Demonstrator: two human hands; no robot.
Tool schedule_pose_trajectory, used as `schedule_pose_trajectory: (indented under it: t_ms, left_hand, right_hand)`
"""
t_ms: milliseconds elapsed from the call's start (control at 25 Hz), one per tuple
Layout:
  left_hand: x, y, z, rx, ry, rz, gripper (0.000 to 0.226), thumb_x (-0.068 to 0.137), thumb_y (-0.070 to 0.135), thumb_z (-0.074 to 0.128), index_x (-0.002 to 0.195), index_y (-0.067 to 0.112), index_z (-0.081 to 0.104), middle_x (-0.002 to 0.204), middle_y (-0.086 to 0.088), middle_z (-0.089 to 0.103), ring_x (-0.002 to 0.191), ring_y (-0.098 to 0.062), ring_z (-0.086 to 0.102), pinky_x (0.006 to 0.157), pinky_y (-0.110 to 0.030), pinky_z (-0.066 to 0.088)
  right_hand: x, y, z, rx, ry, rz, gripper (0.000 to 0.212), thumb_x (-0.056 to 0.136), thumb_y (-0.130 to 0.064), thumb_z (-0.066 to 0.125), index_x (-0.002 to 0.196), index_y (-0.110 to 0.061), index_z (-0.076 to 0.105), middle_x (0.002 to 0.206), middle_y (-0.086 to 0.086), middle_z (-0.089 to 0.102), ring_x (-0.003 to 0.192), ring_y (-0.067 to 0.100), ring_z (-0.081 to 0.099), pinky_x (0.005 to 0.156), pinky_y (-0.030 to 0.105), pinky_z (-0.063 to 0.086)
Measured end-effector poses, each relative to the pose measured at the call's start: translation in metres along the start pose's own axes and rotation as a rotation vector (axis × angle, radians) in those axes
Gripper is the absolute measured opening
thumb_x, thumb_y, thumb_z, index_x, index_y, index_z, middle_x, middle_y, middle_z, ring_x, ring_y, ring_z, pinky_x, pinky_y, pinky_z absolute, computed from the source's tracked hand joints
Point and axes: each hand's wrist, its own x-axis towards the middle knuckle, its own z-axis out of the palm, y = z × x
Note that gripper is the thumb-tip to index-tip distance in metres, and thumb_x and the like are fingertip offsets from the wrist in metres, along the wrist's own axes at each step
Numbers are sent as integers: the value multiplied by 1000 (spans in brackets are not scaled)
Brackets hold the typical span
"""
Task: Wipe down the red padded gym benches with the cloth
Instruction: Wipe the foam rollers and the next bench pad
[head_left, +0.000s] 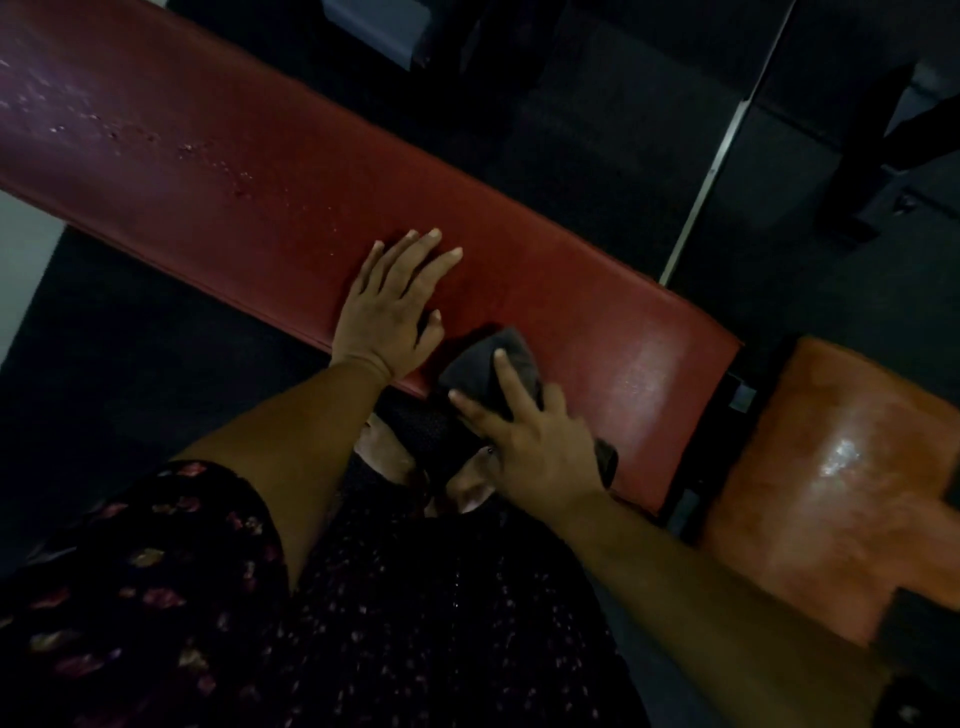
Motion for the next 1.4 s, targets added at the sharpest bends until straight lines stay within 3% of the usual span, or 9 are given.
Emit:
schedule_pose_trajectory:
  t_ms: [200, 320, 480, 800, 960, 1080, 1240, 1280, 1400]
  left_hand:
    - [-9, -20, -14, 83, 51, -256, 62, 92, 37, 46, 150, 22, 32, 155, -4, 38, 143, -28, 33, 120, -41, -9]
    - [-22, -48, -27, 139, 31, -478, 64, 95, 42, 41, 153, 18, 29, 158, -5, 31, 146, -30, 26, 120, -47, -4]
    - [-25, -71, -41, 145, -12, -573, 66, 95, 45, 39, 154, 20, 26, 161, -4, 24, 149, -29, 19, 121, -48, -1]
    - [-23, -80, -34, 114, -59, -532, 65, 96, 49, 31, 154, 19, 29, 161, -8, 25, 150, -32, 14, 120, -51, 2]
    - [-23, -81, -37, 112, -60, -527, 65, 96, 49, 31, 153, 18, 31, 160, -9, 27, 149, -33, 16, 119, -52, 2]
    - [-21, -79, -40, 59, -66, -558, 63, 96, 48, 32, 153, 21, 31, 160, -7, 27, 150, -30, 14, 120, -48, -1]
    - [-17, -81, -45, -8, -32, -610, 57, 99, 43, 33, 151, 18, 36, 157, -5, 33, 148, -28, 20, 121, -48, 4]
    - [-18, -83, -47, -12, -29, -605, 57, 99, 41, 34, 150, 17, 36, 156, -6, 35, 147, -29, 22, 122, -47, 5]
    - [-20, -94, -51, 11, -35, -556, 54, 100, 38, 36, 150, 17, 37, 155, -6, 37, 146, -29, 25, 121, -48, 5]
  right_hand:
    - [20, -7, 1, -123, -37, -342, 69, 71, -54, 72, 136, -47, 50, 156, 5, 33, 96, 36, 54, 59, 37, 47]
    - [64, 6, -27, -171, -48, -462, 59, 86, -41, 61, 140, -51, 40, 161, 3, 21, 106, 36, 49, 66, 40, 47]
    - [95, 49, -58, -45, 21, -91, 66, 91, -34, 55, 145, -57, 24, 163, 2, 2, 121, 40, 36, 83, 46, 51]
    - [151, 90, -90, 226, -33, 435, 71, 90, -33, 57, 150, -49, 22, 149, 13, 28, 124, 44, 39, 94, 46, 43]
    - [145, 30, -86, 41, 6, 255, 73, 93, -27, 53, 152, -48, 15, 159, 12, 10, 121, 43, 36, 75, 40, 42]
    - [111, -10, -59, -59, -10, 88, 76, 92, -23, 54, 149, -51, 14, 162, 11, 4, 115, 40, 38, 72, 41, 46]
    - [58, -56, -21, -180, -47, -165, 57, 87, -38, 63, 139, -48, 43, 156, 13, 24, 100, 37, 51, 65, 40, 50]
    - [53, -65, -16, -186, -55, -226, 36, 95, -41, 52, 130, -45, 56, 152, 12, 35, 95, 36, 56, 63, 38, 51]
    - [70, -93, -19, -138, 3, -309, 53, 101, -30, 19, 118, -42, 67, 142, 6, 53, 89, 36, 61, 61, 38, 50]
